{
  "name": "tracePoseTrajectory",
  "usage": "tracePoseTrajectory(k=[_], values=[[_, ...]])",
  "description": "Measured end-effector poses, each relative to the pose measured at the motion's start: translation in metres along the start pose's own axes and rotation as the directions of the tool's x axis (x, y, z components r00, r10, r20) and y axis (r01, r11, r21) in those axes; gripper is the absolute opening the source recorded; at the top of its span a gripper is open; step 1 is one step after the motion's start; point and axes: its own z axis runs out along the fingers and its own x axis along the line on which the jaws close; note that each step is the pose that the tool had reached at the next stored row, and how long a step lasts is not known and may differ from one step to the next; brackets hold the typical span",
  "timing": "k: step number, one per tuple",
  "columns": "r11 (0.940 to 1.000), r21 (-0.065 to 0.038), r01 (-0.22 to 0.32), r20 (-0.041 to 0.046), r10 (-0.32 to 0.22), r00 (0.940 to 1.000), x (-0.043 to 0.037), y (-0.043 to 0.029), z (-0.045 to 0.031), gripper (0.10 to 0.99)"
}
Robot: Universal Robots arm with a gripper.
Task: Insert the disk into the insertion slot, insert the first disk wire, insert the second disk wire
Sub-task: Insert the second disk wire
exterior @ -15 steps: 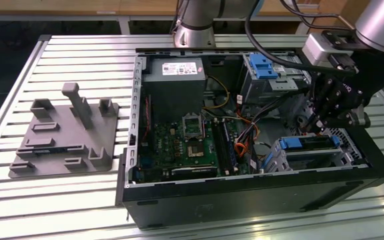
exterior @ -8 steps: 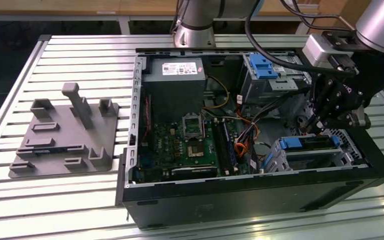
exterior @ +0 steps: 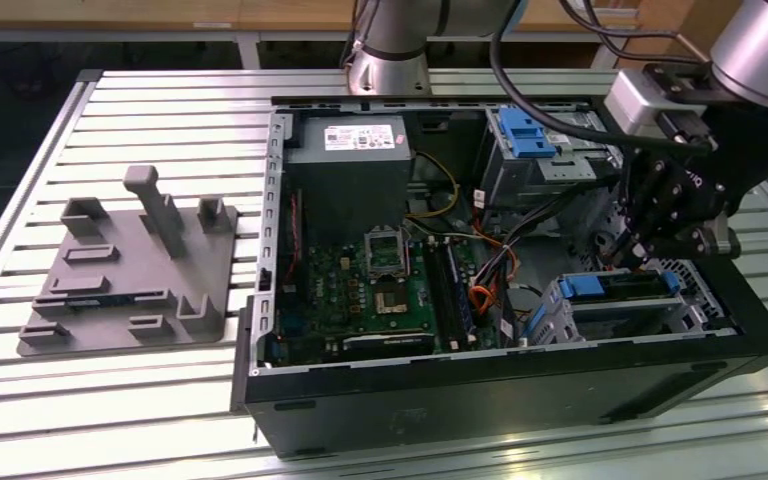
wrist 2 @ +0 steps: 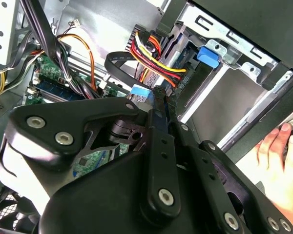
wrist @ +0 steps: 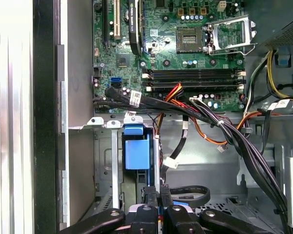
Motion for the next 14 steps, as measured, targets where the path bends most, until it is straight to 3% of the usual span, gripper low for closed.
tracePoseTrajectory(k=[14], values=[[1.0, -0.005, 0.0, -0.0003, 0.0, 1.0, 0.0038, -0.0007, 0.0014, 0.145]])
